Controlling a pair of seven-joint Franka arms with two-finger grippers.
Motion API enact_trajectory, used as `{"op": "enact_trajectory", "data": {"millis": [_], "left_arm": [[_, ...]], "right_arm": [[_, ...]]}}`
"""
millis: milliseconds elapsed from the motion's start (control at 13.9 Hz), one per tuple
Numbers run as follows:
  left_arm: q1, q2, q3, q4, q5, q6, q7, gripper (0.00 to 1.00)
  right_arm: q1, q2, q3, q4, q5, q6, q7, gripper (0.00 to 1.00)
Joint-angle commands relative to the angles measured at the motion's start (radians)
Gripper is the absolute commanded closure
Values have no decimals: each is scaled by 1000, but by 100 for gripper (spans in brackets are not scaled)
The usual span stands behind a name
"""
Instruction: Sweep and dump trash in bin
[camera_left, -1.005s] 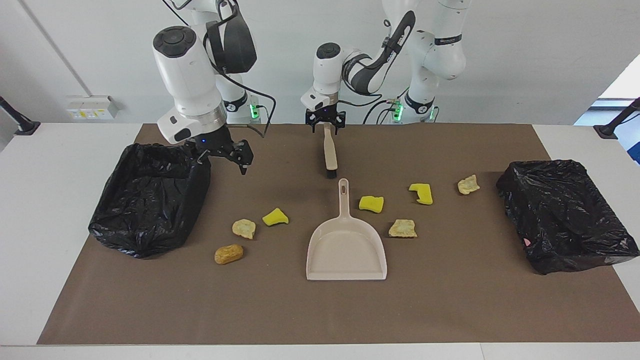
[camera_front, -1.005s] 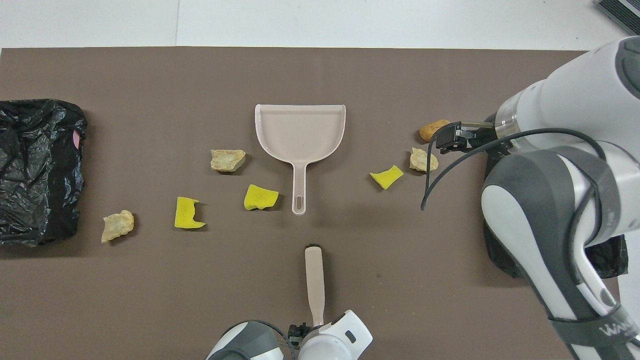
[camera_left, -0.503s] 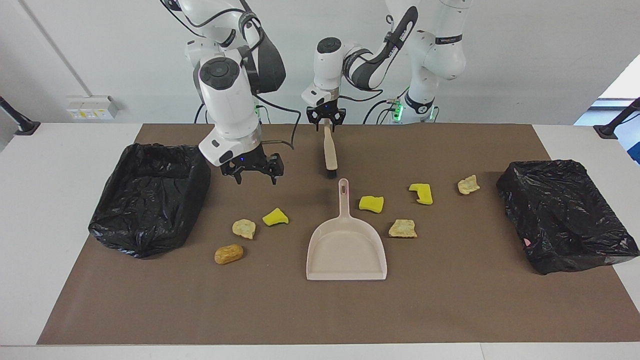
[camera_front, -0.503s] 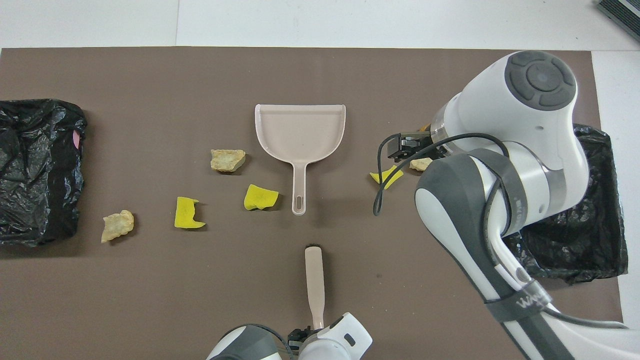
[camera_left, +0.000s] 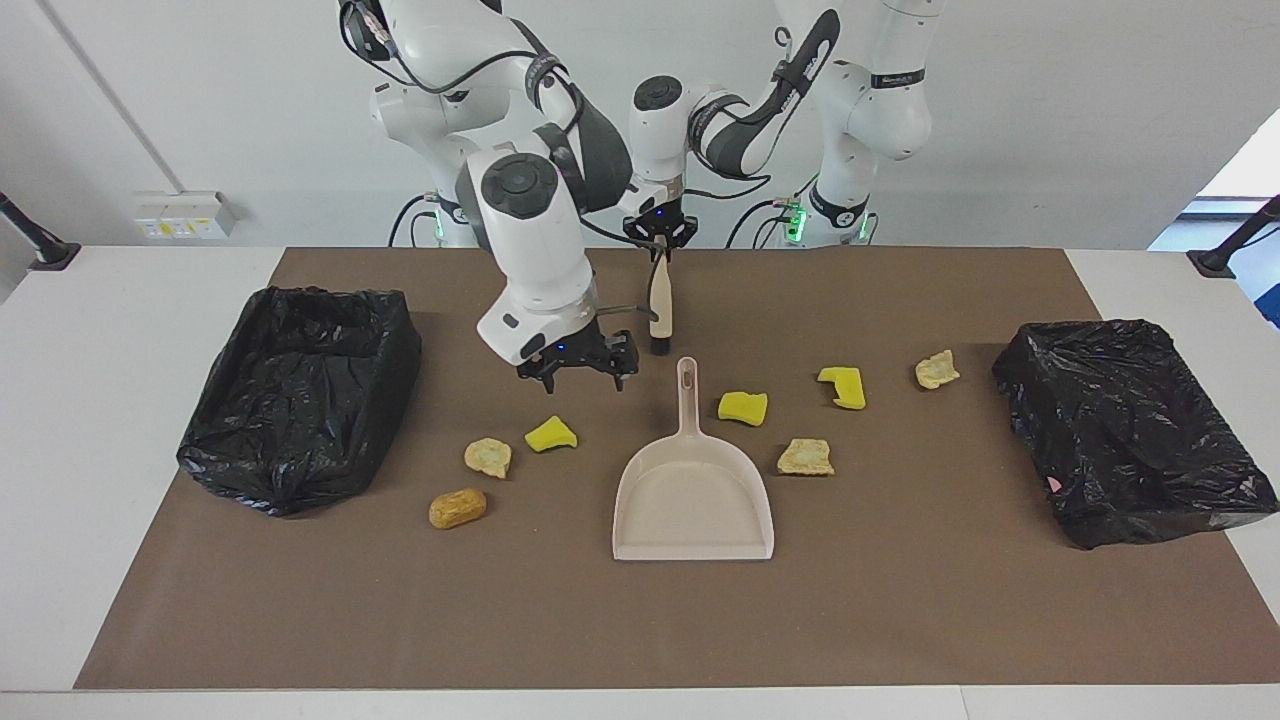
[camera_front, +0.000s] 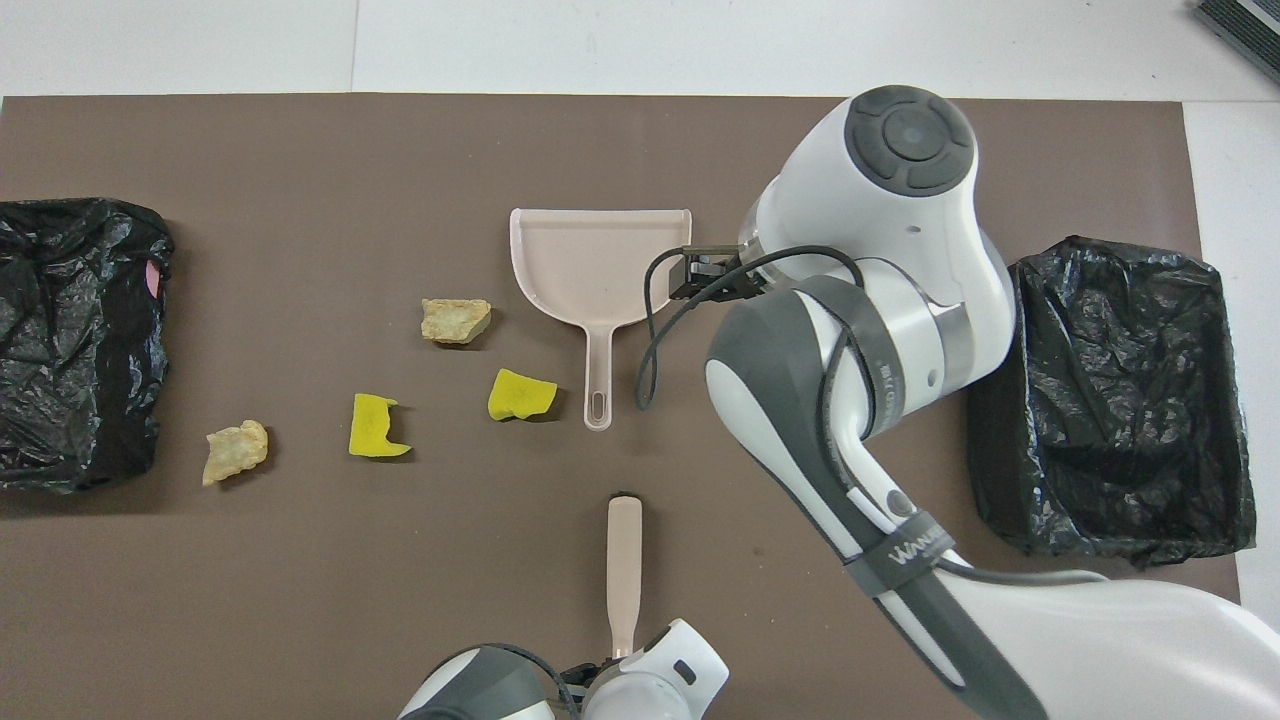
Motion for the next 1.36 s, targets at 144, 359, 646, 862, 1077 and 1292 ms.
{"op": "enact_trajectory", "data": {"millis": [144,359,646,862,1077,1292], "left_arm": [[142,-109,4,8,-6,-228,-33,100],[263,-136,7,9,6,-334,-62,100],[469,-196,5,43,64,-422,-56,100],[556,-172,5,69,165,-419,-39,100],[694,-163,5,61,219,-430,181,100],[812,-163,5,47,287,-427,309,100]], "right_arm": [[89,148,3,79,8,73,69,0],[118,171,1,79,3,84,71,0],[157,166,3,64,6,90,71,0],[157,163,3,47,11,96,61,0],[157,165,3,12,20,145,57,0],[168,166,10,-28,22,197,70,0]]}}
